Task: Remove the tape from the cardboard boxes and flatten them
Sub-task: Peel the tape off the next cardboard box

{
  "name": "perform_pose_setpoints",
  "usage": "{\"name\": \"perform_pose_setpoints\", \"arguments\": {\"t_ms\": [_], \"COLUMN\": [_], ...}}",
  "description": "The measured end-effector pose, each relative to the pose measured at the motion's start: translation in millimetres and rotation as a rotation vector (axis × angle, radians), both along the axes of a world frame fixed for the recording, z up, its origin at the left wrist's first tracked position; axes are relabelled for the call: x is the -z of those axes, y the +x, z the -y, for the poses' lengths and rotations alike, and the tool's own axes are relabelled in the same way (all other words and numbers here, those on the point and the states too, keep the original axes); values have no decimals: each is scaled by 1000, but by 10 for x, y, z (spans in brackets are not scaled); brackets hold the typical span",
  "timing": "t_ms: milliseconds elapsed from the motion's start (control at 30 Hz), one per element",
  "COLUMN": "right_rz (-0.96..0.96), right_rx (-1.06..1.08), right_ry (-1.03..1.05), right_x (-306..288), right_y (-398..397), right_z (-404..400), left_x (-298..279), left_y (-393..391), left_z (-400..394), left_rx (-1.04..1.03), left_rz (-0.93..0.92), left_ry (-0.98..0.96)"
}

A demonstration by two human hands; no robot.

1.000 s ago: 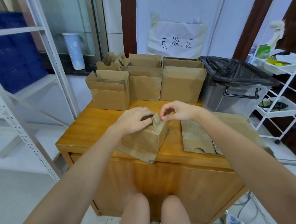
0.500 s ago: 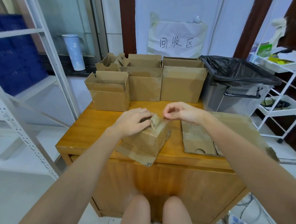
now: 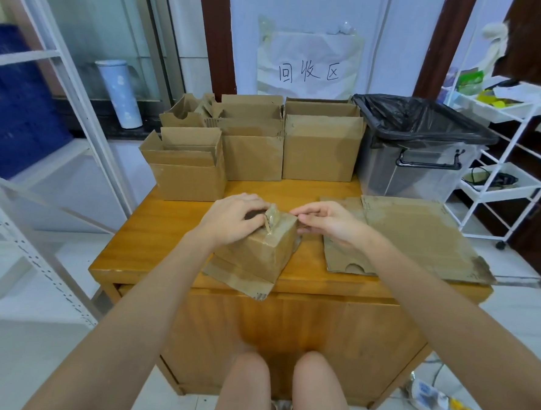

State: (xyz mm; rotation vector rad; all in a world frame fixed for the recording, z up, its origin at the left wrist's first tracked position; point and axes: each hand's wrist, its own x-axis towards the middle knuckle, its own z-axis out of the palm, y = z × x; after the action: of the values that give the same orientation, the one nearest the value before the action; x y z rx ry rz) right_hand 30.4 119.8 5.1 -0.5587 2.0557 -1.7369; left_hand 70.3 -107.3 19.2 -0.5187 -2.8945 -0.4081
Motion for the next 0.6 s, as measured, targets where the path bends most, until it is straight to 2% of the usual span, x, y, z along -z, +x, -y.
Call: {"name": "perform_pose_setpoints", "arguments": {"t_ms": [133, 200, 400, 533, 600], "right_rz": [71, 81, -107, -342, -394], "right_rx": [55, 63, 207, 265, 285], "right_ry": [-44, 4, 180, 367, 410], "right_x": [-40, -64, -278, -437, -491], "right_y": [-36, -56, -83, -58, -33], "right_z": [29, 66, 108, 59, 23], "left_x": [18, 22, -11, -5, 3], "left_y": [-11, -9, 1, -19, -42], "left_z": [-4, -9, -43, -112, -144], "left_rx": [-9, -5, -65, -120, -157], "left_rz": [2, -1, -20, -28, -24], "left_ry": [-3, -5, -22, -32, -26]}}
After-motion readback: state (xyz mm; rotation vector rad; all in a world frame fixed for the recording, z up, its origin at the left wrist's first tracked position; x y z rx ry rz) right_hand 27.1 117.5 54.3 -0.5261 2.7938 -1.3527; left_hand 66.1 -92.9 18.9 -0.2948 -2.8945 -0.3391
